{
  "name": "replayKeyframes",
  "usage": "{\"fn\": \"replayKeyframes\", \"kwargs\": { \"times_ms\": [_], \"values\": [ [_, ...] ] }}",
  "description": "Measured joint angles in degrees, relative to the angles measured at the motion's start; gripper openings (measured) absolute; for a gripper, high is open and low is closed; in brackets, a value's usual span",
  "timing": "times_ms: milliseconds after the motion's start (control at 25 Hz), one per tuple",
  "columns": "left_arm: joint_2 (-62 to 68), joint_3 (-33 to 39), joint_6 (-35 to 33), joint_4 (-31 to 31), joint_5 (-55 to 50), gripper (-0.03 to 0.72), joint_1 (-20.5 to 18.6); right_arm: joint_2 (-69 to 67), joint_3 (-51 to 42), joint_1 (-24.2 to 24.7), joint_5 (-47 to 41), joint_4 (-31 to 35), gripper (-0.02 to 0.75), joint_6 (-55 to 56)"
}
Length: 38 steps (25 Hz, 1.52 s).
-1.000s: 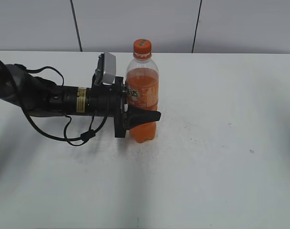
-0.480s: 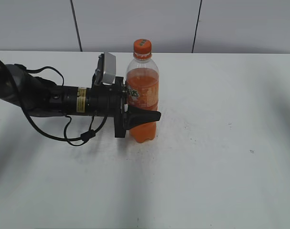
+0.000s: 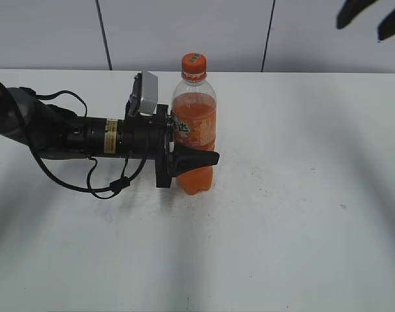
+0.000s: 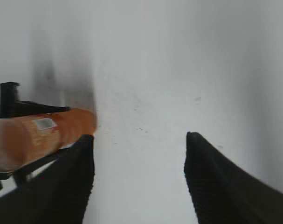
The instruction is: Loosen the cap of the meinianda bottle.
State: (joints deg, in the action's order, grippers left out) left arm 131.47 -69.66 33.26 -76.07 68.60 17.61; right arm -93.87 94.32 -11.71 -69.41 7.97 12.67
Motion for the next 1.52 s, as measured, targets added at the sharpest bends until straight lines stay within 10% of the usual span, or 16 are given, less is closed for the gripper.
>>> {"fn": "replayKeyframes", "kwargs": {
  "times_ms": [640,1520],
  "values": [
    [0.0,0.0,0.0,-0.04,0.07,0.418,0.0,-12.52,13.35,-23.75,2.73,-0.13,0.459,14.28],
    [0.0,0.0,0.0,-0.04,0.07,0.418,0.0,-16.36,13.47,-27.36,4.83,-6.67,0.448,16.72]
  ]
}}
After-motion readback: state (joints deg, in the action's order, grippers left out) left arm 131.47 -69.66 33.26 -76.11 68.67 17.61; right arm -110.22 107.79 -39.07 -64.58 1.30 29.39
